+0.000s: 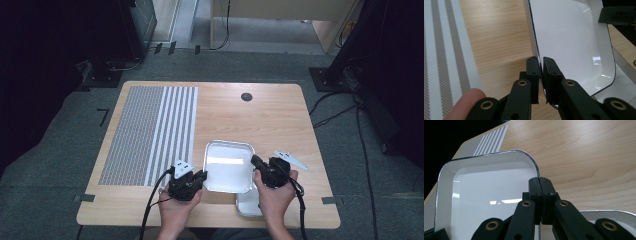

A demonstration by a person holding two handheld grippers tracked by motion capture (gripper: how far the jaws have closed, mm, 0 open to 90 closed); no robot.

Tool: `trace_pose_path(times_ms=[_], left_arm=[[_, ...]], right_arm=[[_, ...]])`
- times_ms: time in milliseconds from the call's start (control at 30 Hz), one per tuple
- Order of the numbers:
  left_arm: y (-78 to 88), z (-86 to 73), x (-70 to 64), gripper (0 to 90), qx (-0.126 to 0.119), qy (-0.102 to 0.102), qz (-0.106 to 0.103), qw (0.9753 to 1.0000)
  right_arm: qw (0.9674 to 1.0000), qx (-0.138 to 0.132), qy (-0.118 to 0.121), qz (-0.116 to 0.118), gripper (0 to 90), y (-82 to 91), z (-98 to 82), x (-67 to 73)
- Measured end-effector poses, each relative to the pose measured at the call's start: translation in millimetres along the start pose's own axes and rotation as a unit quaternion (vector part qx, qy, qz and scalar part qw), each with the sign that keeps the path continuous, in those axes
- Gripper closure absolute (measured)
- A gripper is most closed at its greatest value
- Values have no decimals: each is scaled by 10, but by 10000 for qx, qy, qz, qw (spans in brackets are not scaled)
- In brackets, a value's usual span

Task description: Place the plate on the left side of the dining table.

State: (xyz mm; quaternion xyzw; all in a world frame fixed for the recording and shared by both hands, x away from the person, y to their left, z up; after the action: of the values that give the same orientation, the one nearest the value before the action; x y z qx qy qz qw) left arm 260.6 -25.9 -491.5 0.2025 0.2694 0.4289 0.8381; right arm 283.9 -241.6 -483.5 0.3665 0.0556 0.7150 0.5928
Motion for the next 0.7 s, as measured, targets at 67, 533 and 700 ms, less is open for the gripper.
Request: trace_pose_path(times_ms=[67,533,700], left_arm=[[22,21,85,849,-21,47,31,10000],[138,130,405,855,-107,141,170,9997],[174,151,518,856,-116,190,240,9995]], right_arm=[[10000,9,13,22,900,-39,4,49],[9997,61,182,136,900,-261,85,388],[9995,65,257,164,900,-347,93,496]])
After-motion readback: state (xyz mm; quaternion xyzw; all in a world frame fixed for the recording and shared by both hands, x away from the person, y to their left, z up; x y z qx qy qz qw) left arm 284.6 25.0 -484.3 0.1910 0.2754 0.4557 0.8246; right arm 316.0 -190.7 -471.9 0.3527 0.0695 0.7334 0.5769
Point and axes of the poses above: each handheld gripper's, and its own axes: y roughly backward along the jaws, z roughly out of its top, x roughly to its left, the point moved 6 cm from there along -y, roughly forward along the jaws, and after that the axes turned 2 degrees about -x, right-handed, at the moved point
